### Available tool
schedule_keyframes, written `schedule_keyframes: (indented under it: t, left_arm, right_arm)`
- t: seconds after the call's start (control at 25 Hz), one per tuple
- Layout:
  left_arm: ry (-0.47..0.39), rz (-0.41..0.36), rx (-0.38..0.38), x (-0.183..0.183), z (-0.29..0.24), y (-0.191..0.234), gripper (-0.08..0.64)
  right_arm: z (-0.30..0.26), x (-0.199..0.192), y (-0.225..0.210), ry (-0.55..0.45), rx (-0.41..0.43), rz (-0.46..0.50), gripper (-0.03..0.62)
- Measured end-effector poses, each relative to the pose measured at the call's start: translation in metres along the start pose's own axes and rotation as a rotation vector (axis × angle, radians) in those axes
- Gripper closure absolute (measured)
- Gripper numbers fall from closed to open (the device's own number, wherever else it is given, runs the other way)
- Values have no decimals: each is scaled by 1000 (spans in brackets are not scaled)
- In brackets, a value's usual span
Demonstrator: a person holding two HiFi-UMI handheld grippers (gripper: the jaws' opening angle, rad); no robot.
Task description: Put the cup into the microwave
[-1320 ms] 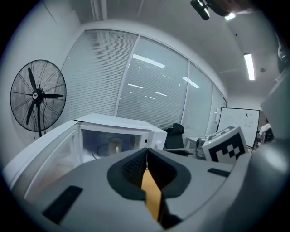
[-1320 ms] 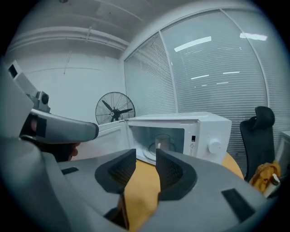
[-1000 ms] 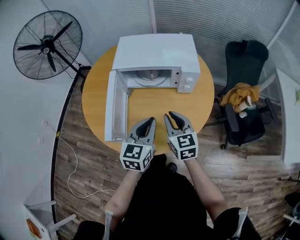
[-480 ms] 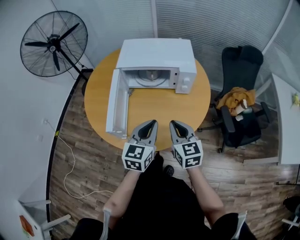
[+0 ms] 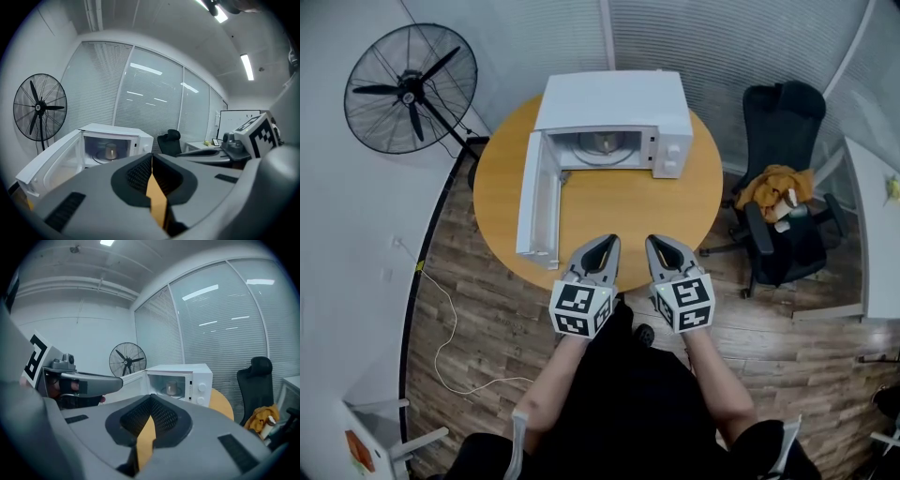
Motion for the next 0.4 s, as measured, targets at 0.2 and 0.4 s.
schedule_keyframes:
  t: [0.2, 0.4]
  left_arm:
    - [1, -3, 2, -1, 5, -1, 561]
    - [-6, -3, 5, 1, 4, -2, 561]
  right_arm:
    - [4, 1, 4, -3, 4, 3, 583]
    - [7, 3, 2, -2, 6, 9, 583]
Point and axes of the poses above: the fingertips, and each gripper's own axes: z backward along the fingers, y to its left, x out of its top, the point moved 6 cm from there along z, backward along the fingers, and after that the axes turned 5 degrees about x, right-handed, at the moved point
